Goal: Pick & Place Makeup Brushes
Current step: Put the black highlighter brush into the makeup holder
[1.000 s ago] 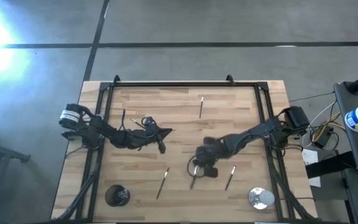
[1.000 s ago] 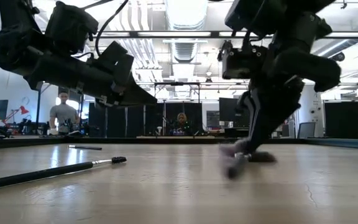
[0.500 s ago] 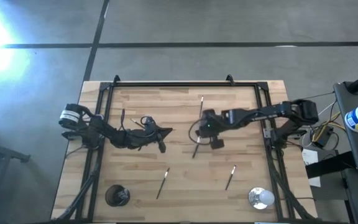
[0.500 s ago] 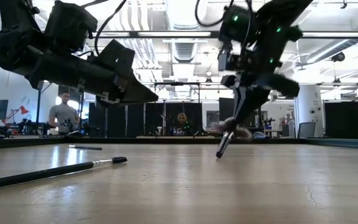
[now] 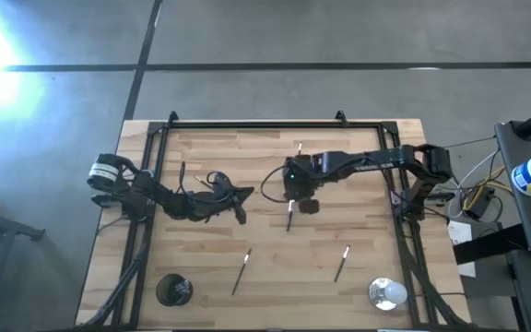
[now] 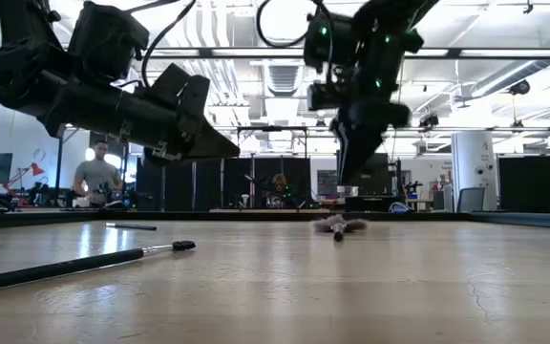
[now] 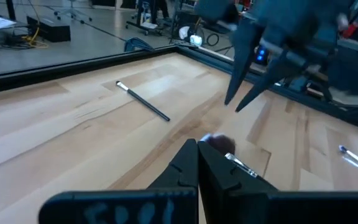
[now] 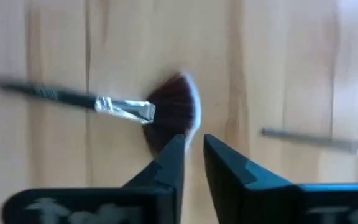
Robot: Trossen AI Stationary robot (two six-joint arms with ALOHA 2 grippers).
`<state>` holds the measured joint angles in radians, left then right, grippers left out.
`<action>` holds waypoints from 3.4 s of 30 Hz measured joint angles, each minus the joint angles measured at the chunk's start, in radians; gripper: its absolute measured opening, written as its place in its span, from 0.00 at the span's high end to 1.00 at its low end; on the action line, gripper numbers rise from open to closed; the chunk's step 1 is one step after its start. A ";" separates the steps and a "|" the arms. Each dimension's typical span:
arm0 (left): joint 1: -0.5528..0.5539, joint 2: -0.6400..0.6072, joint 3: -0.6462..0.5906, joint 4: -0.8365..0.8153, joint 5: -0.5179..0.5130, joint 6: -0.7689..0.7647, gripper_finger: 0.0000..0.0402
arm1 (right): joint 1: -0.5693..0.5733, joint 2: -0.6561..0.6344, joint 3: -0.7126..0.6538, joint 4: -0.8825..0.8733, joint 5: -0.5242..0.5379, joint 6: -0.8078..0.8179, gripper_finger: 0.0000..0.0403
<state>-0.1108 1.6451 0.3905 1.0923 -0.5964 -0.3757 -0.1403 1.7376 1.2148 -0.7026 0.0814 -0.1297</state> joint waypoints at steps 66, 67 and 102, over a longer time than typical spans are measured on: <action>-0.001 -0.126 -0.192 0.253 0.199 -0.071 1.00 | 0.175 -0.156 -0.419 0.893 0.339 0.711 0.93; -0.001 -0.126 -0.182 0.271 0.225 -0.065 1.00 | 0.178 -0.178 -0.457 0.987 0.336 0.672 0.93; 0.028 -0.124 0.319 -0.218 0.377 0.042 0.65 | 0.197 -0.335 -0.581 1.573 0.035 0.336 0.96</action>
<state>-0.0831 1.5215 0.7097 0.8747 -0.2191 -0.3339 0.0563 1.4025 0.6338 0.8699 0.1168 0.2061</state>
